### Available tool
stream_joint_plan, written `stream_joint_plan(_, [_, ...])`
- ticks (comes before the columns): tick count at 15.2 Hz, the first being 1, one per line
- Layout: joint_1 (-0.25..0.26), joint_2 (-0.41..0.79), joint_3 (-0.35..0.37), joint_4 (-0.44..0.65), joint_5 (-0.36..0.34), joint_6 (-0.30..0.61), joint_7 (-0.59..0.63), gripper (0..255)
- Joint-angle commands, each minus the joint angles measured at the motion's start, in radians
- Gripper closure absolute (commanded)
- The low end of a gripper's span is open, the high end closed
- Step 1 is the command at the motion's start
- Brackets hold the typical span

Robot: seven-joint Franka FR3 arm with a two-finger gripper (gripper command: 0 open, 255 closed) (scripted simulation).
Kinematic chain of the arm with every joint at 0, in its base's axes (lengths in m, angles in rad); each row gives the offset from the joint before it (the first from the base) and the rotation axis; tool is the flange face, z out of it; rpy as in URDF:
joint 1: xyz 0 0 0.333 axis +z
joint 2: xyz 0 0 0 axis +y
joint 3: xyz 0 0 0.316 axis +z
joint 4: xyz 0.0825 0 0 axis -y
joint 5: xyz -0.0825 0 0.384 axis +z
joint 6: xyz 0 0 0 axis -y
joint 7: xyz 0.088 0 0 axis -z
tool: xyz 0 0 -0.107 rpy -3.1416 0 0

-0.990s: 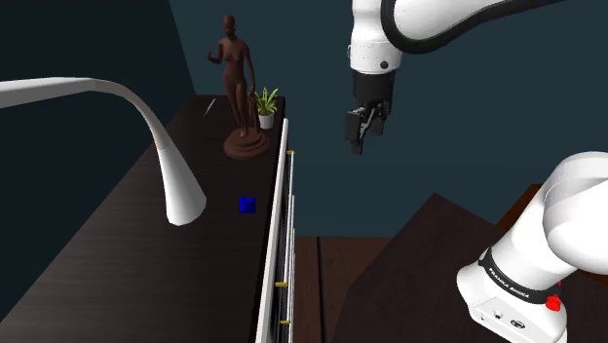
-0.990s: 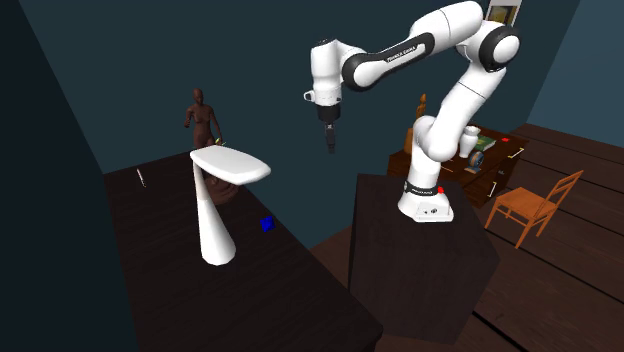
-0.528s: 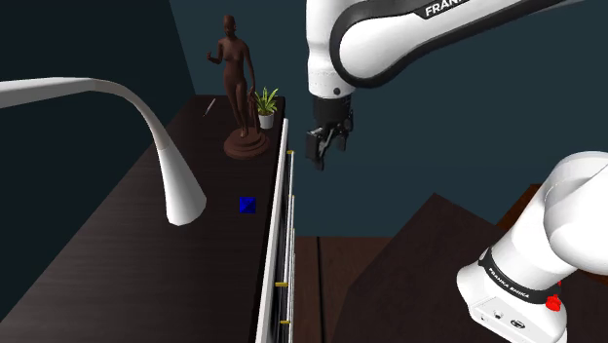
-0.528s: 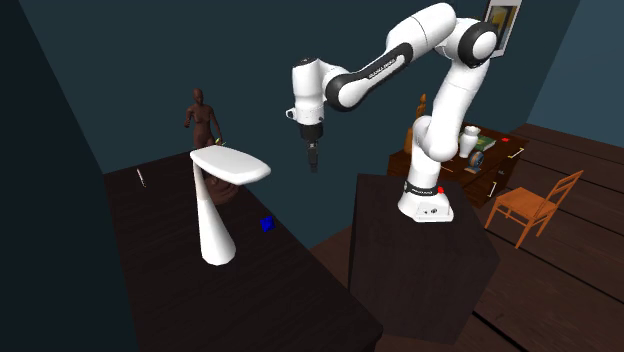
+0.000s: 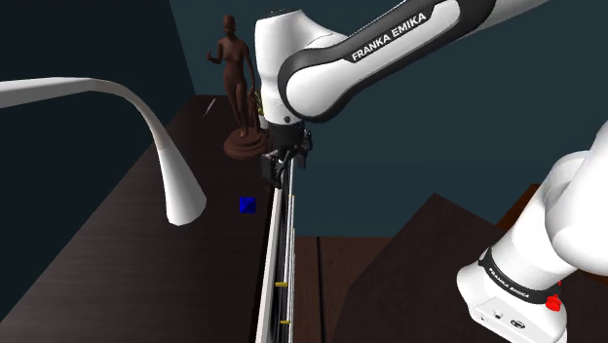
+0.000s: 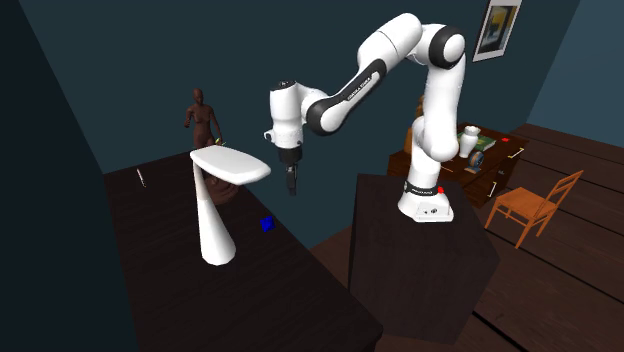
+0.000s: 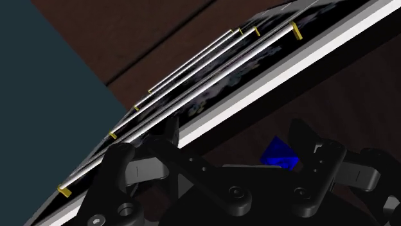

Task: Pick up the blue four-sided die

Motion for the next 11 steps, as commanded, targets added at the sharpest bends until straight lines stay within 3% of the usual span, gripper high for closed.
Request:
stream_joint_plan(1, [0.012,0.074,0.007,0.058,-0.027,0.022,0.026,0])
stream_joint_plan(9, [0.099,0.370,0.006,0.335,-0.137,0.057,0.124,0])
stream_joint_plan(11, [0.101,0.377,0.004,0.332,-0.140,0.068,0.125,0])
